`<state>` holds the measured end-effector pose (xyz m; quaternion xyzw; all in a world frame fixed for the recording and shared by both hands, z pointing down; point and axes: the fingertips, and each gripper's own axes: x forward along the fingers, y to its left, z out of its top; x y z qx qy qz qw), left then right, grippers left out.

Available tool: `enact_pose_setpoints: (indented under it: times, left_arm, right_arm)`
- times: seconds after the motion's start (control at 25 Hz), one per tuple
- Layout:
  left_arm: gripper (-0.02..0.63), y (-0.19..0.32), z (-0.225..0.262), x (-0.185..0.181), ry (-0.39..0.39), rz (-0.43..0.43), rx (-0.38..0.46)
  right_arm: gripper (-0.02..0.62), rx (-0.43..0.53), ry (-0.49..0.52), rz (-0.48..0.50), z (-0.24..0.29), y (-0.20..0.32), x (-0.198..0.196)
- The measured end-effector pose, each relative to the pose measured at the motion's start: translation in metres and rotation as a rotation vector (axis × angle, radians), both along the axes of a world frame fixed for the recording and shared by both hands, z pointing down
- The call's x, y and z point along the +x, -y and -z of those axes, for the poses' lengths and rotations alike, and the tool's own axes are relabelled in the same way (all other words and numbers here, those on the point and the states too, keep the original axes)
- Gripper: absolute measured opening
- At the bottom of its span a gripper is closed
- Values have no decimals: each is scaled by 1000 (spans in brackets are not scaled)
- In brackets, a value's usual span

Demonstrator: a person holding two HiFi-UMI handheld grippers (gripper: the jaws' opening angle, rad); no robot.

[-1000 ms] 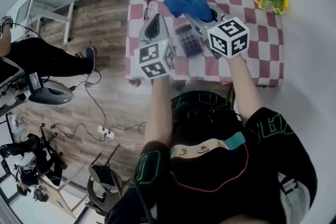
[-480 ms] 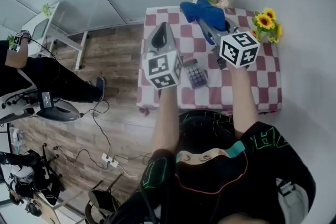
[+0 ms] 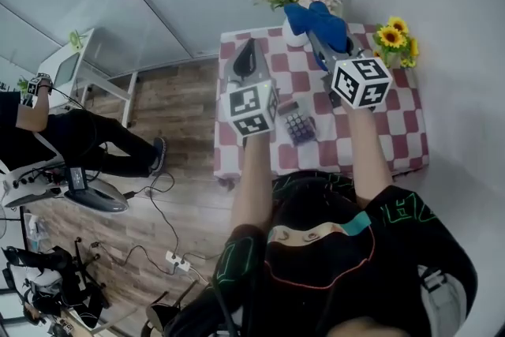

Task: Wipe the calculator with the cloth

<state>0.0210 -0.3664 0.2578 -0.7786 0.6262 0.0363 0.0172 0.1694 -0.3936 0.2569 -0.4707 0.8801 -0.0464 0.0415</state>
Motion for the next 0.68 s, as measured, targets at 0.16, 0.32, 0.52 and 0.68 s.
enact_pose_setpoints:
  times: [0.16,0.32,0.52,0.68]
  left_arm:
    - [11,3,0,3,14,-15,6]
    - [11,2,6,5,13,-31,18]
    - [11,-1,4,3,15,-41,10]
    - [11,-4,2,2,13,-52,-3]
  right_arm:
    - [112,-4,-13,-13,-5,0,3]
    - [112,8,-17,-14,-2,-6,2]
    - [112,14,-14,-24,1,-11,2]
    - [112,25,-12,-27,5,-17,0]
